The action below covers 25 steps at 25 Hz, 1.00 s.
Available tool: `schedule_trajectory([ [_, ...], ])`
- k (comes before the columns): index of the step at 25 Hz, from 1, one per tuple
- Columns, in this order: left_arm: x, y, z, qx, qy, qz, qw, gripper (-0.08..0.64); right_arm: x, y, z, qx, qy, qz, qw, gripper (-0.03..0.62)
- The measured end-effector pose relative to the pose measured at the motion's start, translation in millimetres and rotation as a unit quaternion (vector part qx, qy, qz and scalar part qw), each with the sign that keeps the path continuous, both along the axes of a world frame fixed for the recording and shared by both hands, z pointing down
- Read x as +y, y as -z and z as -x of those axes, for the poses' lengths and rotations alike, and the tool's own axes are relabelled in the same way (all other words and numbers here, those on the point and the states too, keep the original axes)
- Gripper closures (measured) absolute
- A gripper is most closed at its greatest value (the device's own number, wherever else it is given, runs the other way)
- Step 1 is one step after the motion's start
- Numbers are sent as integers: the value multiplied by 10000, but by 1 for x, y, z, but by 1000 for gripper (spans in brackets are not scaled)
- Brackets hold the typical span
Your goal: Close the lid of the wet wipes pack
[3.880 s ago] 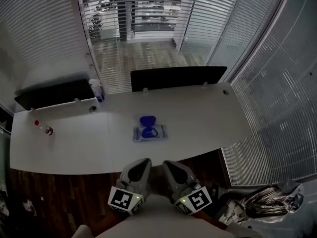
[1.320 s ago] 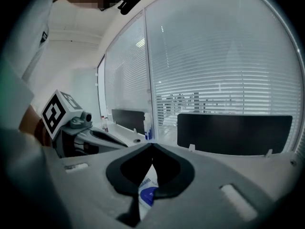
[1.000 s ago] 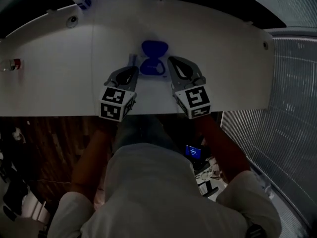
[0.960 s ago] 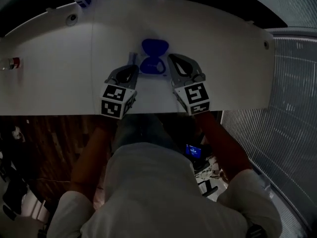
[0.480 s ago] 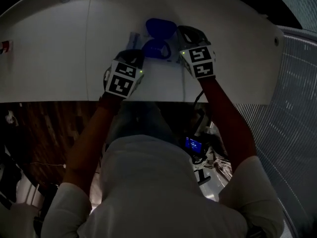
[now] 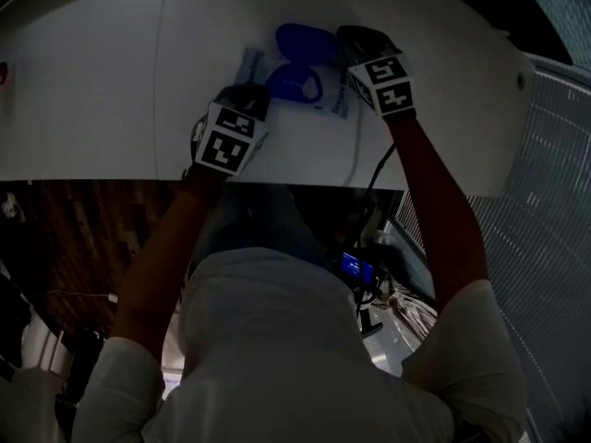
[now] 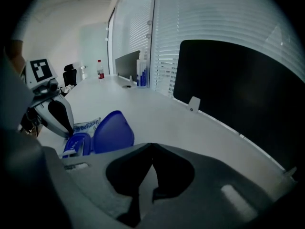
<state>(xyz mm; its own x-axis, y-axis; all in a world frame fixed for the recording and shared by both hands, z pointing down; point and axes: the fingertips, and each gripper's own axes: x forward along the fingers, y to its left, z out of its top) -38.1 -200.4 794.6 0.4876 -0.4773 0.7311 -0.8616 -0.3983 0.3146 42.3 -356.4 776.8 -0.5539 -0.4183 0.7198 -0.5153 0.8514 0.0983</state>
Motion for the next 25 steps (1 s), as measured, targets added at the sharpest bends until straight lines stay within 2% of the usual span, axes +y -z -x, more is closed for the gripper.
schedule_trajectory([
  [6, 0, 1, -1, 89, 35, 11, 10000, 557, 0, 8, 9, -627, 269, 60, 9977, 591],
  [13, 3, -1, 2, 109, 64, 26, 9999, 557, 36, 38, 19, -1428, 953, 483, 9840, 592],
  [18, 2, 0, 3, 81, 52, 16, 10000, 557, 82, 48, 25, -1448, 1574, 690, 9744, 592],
  [25, 3, 2, 11, 2, 124, 37, 9999, 557, 131, 48, 43, -1343, 1969, 678, 9688, 591],
])
